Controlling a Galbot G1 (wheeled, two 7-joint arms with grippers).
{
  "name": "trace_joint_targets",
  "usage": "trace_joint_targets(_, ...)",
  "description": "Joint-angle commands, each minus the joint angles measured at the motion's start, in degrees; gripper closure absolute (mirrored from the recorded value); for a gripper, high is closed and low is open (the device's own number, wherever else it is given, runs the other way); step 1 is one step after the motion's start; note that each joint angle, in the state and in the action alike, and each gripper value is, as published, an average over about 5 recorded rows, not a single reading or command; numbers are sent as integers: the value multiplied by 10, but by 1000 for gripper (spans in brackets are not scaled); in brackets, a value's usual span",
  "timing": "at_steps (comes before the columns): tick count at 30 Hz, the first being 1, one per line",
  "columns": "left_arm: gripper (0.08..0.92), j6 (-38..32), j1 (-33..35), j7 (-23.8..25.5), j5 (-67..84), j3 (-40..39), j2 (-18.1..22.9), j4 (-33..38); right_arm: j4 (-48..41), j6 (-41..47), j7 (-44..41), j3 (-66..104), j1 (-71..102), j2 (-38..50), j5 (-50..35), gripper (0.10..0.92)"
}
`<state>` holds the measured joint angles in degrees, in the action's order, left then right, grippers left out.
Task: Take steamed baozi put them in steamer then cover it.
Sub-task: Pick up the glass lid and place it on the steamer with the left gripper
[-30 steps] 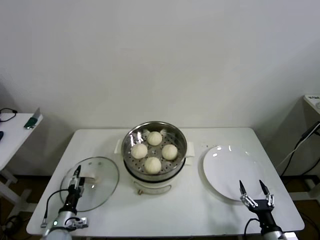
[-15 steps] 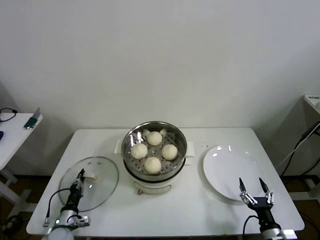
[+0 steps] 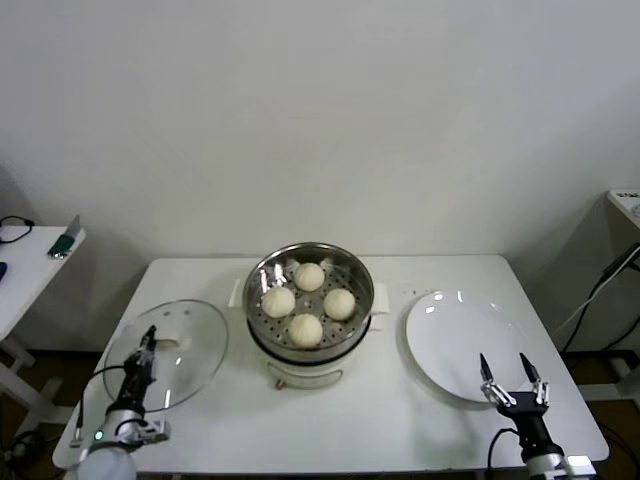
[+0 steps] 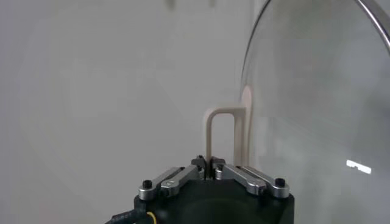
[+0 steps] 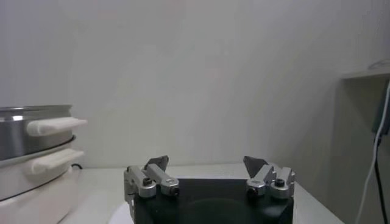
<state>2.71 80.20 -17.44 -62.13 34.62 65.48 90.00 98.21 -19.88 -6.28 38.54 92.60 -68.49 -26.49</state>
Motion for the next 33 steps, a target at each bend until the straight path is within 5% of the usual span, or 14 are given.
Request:
trace_joint_targets(1, 860, 142, 25, 121, 99, 14, -71, 211, -7, 11, 22, 3, -4, -5, 40, 203)
trace_joint_targets(7, 860, 237, -24, 187, 94, -20, -101, 295, -10, 18, 32, -1, -9, -9, 54, 203)
trace_joint_targets(14, 860, 336, -122, 247, 26, -140, -85, 330, -10, 19, 31, -6, -13, -13, 63, 203)
trace_joint_targets(23, 860, 400, -235, 348, -109, -301, 19, 312, -21, 14, 34, -14, -31, -21, 68, 203)
trace_joint_targets(33, 860, 408, -261, 382, -238, -403, 153, 254, -32, 8, 40, -16, -47, -19, 67, 203)
